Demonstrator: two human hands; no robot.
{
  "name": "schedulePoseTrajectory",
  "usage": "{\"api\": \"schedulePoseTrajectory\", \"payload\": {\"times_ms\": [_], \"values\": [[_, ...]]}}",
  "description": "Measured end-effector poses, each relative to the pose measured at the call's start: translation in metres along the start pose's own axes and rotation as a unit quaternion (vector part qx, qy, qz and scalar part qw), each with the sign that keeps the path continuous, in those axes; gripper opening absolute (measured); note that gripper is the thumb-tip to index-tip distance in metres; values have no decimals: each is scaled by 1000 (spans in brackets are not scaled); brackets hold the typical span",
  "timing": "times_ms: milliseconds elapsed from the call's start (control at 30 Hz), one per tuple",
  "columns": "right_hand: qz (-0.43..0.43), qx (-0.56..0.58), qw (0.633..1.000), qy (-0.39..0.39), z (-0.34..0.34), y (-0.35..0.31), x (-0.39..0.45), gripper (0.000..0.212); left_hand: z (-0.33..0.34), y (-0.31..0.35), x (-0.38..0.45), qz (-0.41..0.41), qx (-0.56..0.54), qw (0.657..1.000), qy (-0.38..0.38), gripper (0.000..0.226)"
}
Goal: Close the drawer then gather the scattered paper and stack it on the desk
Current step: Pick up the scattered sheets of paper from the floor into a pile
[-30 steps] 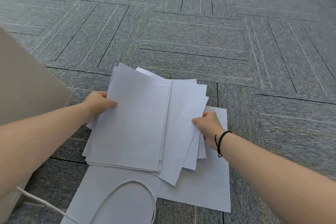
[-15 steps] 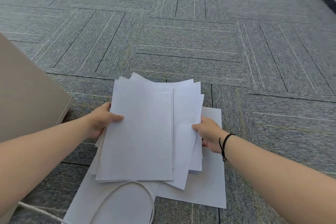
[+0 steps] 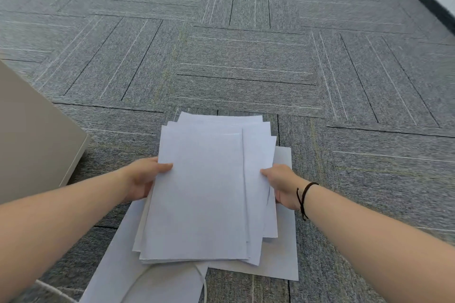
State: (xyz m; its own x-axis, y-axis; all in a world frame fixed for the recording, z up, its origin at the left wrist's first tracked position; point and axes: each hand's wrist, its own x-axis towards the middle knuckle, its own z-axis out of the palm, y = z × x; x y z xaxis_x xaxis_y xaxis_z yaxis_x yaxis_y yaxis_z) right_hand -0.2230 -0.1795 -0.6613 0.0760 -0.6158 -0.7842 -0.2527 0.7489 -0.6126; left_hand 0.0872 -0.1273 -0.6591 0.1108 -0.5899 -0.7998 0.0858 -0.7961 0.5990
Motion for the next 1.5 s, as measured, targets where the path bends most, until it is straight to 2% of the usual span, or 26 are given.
{"api": "schedulePoseTrajectory", "payload": {"times_ms": [100, 200, 267, 300, 333, 400, 433, 533, 600, 667, 733, 867, 967, 1033, 1167, 1233, 1267, 1333, 1433, 1500], "values": [[-11, 15, 1000, 11, 10, -1, -3, 43, 25, -6, 1, -12, 3, 1000, -23, 27], [17, 14, 1000, -1, 18, 0, -2, 76, 42, -3, -3, -5, -2, 999, -39, 24], [5, 22, 1000, -4, 19, 4, 5, 87, 51, 1, -6, 3, -8, 998, -58, 24], [-7, 16, 1000, -7, 18, 5, 4, 86, 55, 2, -7, 9, -2, 998, -66, 24], [-17, 14, 1000, -10, 18, 5, 4, 77, 58, 2, -6, 14, 12, 998, -65, 24], [-38, -2, 999, -14, 18, 6, 2, 41, 60, 1, -2, 29, 42, 998, -36, 27], [-47, -16, 999, -14, 17, 6, 2, 32, 59, 1, -1, 39, 60, 997, -10, 29], [-60, -22, 998, -10, 10, 9, 3, 29, 46, 3, 3, 83, 118, 988, 60, 27], [-67, -4, 998, -13, 4, 8, 3, 29, 38, 4, 4, 113, 149, 979, 81, 25], [-72, 25, 997, -21, -1, 7, 2, 34, 38, 4, 1, 128, 136, 980, 66, 29], [-71, 58, 995, -35, -4, 3, 2, 38, 42, 6, -2, 134, 72, 988, 39, 32], [-68, 99, 990, -68, -7, -1, -5, 38, 45, 17, -12, 90, -49, 994, -39, 31], [-80, 107, 988, -76, -12, 0, -8, 35, 39, 20, -19, 28, -25, 994, -99, 41], [-86, 109, 987, -85, -16, 0, -12, 31, 37, 21, -22, 12, -5, 993, -113, 42], [-87, 101, 986, -95, -15, -1, -19, 33, 36, 21, -25, 48, 34, 993, -101, 54], [-89, 85, 989, -82, -12, 0, -20, 32, 35, 19, -25, 76, 89, 990, -76, 78], [-91, 76, 990, -71, -11, 1, -21, 31, 34, 17, -24, 88, 139, 985, -59, 82], [-95, 63, 992, -49, -12, 2, -23, 29, 30, 15, -24, 102, 270, 957, -39, 62], [-98, 52, 994, -11, -18, 5, -23, 31, 17, 10, -17, 104, 467, 876, -57, 57], [-102, 50, 993, 8, -24, 7, -20, 32, 11, 11, -16, 98, 559, 822, -54, 37]]}}
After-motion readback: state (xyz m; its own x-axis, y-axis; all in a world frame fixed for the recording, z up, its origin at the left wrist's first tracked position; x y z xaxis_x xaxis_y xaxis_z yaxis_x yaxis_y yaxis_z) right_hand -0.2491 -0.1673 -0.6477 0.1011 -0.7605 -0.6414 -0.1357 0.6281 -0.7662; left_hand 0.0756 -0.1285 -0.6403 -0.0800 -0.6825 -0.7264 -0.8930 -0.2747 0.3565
